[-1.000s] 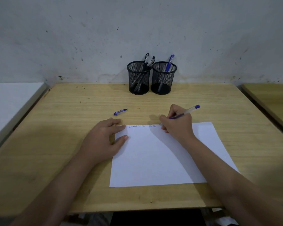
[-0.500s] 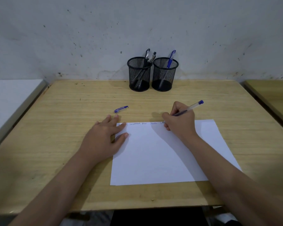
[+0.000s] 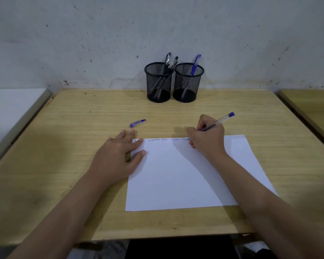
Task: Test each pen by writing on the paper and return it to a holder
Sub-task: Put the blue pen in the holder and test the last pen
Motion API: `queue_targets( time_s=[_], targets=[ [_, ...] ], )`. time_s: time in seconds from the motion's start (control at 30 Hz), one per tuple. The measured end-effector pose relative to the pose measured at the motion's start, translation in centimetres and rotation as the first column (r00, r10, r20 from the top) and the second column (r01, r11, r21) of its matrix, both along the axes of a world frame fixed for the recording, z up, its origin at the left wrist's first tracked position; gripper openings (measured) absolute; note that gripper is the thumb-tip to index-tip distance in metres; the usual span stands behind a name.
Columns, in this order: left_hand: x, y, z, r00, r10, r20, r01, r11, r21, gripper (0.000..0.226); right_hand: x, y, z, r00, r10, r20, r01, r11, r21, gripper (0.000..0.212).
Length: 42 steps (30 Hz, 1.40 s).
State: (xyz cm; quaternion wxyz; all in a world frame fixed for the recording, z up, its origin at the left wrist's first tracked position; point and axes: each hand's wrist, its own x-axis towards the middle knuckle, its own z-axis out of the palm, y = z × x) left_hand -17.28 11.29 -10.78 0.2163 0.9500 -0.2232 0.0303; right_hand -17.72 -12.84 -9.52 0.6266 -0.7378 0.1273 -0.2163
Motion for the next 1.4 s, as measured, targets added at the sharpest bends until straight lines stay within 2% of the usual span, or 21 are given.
queue_targets(
  time_s=[0.73,0.97,1.03,1.1,1.2,1.3,1.4],
  targets=[
    [0.1,0.0,0.0,1.0,-0.005,0.02,0.005,1.0,-0.013,0.069,0.2,-0.2,0.2,0.997,-0.065,-0.036,0.067,0.996,0.058,0.042],
    [0.1,0.0,0.0,0.999,0.003,0.04,-0.001,0.999,-0.047,0.066,0.0,-0.2,0.4,0.994,-0.103,-0.023,0.104,0.992,0.071,0.034],
    [0.0,0.0,0.0,0.998,0.013,0.064,-0.008,0.997,-0.079,0.064,-0.1,-0.5,0.8,0.986,-0.165,-0.012,0.165,0.978,0.125,0.03],
    [0.2,0.0,0.2,0.996,0.035,0.08,-0.025,0.992,-0.126,0.06,0.0,-1.0,1.1,0.977,-0.214,-0.004,0.209,0.947,0.244,0.035],
    [1.3,-0.1,0.7,0.983,0.065,0.169,-0.036,0.985,-0.171,0.052,0.0,-1.4,1.5,0.981,-0.196,0.002,0.176,0.889,0.422,0.043],
    [2.8,-0.7,1.1,0.958,0.143,0.247,-0.092,0.974,-0.206,0.04,0.0,-1.7,1.8,0.983,-0.183,0.005,0.162,0.879,0.449,0.046],
    [4.1,-1.6,1.2,0.96,0.205,0.193,-0.166,0.966,-0.198,0.037,-0.2,-1.9,1.9,0.988,-0.147,0.05,0.108,0.881,0.46,0.04]
  ],
)
